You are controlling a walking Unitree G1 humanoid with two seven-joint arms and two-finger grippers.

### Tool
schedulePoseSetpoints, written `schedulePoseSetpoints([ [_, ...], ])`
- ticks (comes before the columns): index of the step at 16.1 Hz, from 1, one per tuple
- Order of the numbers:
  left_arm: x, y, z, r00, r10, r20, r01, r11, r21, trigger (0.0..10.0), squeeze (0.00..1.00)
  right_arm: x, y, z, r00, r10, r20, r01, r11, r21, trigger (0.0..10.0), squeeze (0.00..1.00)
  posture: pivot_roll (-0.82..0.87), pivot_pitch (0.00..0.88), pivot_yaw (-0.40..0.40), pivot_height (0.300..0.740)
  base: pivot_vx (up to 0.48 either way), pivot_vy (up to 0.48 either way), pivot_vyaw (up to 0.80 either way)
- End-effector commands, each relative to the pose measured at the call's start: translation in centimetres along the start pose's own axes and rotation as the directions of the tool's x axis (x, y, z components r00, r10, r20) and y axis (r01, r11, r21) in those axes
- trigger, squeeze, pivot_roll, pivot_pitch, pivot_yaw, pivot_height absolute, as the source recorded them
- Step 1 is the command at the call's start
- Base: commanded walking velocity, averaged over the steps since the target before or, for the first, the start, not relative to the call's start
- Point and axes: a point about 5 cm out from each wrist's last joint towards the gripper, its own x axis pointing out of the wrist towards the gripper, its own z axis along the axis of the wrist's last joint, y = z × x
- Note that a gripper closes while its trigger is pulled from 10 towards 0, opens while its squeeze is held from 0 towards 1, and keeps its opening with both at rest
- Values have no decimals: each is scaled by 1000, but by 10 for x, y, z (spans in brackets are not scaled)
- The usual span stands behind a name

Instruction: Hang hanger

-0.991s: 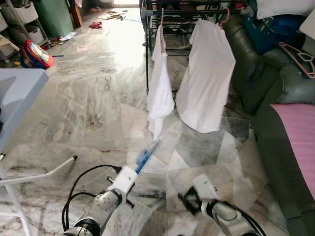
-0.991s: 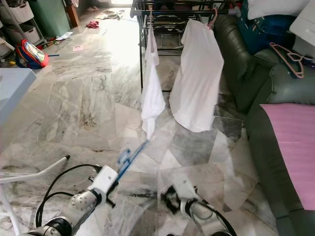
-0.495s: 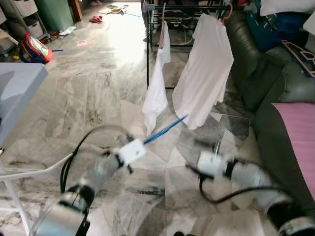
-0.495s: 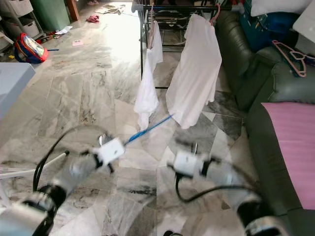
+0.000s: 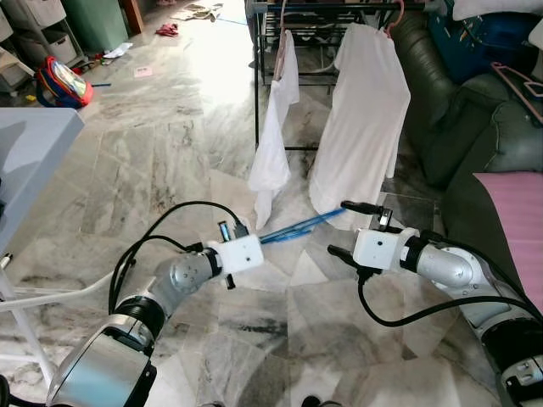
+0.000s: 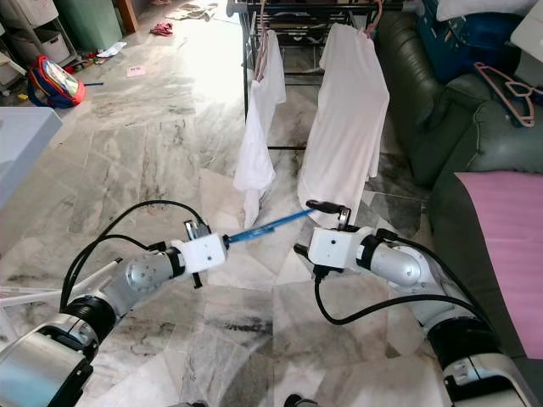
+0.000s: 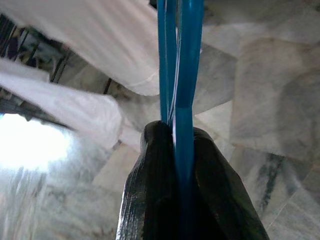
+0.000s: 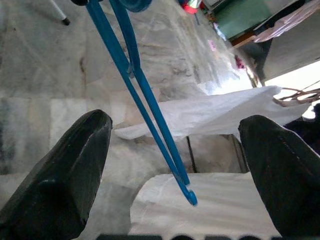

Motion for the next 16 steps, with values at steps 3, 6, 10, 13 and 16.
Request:
schedulePoseSetpoints([
  [3, 5, -2, 15, 996, -43, 76, 38, 997, 64, 10000, 0, 5, 8, -3, 992, 124, -10, -124, 992, 19, 10000, 0, 65, 155, 14, 740, 0, 0, 0],
  [6, 7, -4, 20, 992, -61, 107, 51, 994, 93, 10000, 0, 8, 9, -6, 978, 209, -23, -208, 977, 35, 10000, 0, 69, 155, 8, 740, 0, 0, 0],
  [10, 8, -10, 23, 988, -81, 127, 67, 992, 111, 10000, 0, 16, 8, -7, 960, 275, -45, -275, 961, 8, 0, 0, 68, 156, 6, 740, 0, 0, 0],
  [13, 8, -13, 25, 986, -93, 141, 77, 990, 116, 10000, 0, 19, 7, -7, 954, 293, -58, -294, 956, -11, 0, 0, 65, 157, 7, 740, 0, 0, 0],
  [16, 9, -16, 25, 985, -101, 140, 85, 990, 117, 10000, 0, 24, -4, -2, 964, 262, -52, -264, 963, -57, 7137, 0, 65, 158, 7, 740, 0, 0, 0],
])
